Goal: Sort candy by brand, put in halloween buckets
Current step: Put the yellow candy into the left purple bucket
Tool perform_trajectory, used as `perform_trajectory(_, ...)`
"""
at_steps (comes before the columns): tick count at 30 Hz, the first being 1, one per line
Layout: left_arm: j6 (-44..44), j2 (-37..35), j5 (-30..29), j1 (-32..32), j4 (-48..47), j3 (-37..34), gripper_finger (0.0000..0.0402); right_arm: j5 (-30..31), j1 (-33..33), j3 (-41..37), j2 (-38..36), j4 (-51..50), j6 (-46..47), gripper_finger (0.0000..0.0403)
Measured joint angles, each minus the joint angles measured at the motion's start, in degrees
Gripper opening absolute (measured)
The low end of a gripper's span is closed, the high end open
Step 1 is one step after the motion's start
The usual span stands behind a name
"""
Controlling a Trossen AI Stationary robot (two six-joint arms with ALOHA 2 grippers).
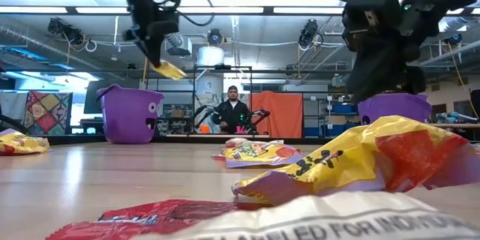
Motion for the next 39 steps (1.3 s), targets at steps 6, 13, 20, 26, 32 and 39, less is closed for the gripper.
perform_trajectory(6,-5.8,-2.8,-6.9,6.0,0.2,0.0,0.0003,1.2,2.2,0.0,3.8,0.6,2.4,0.0116)
perform_trajectory(13,-4.7,-2.8,-8.7,12.0,-0.5,-2.3,0.0023,2.7,3.7,0.0,6.0,2.1,3.8,0.0116)
perform_trajectory(20,-2.8,-2.8,-8.0,14.5,2.9,-9.9,0.0074,4.0,3.5,0.0,5.5,3.1,3.1,0.0116)
perform_trajectory(26,-6.9,-2.8,-6.8,14.4,0.5,-11.9,0.0094,3.4,1.9,0.0,5.5,3.1,1.4,0.0116)
perform_trajectory(32,-3.5,-7.4,2.8,12.8,0.2,-11.4,0.0086,2.8,0.5,0.0,5.5,3.3,-0.6,0.0116)
perform_trajectory(39,-5.5,-16.0,13.6,8.0,-2.3,-11.4,0.0086,3.3,-1.1,0.0,5.5,4.2,-2.4,0.0116)
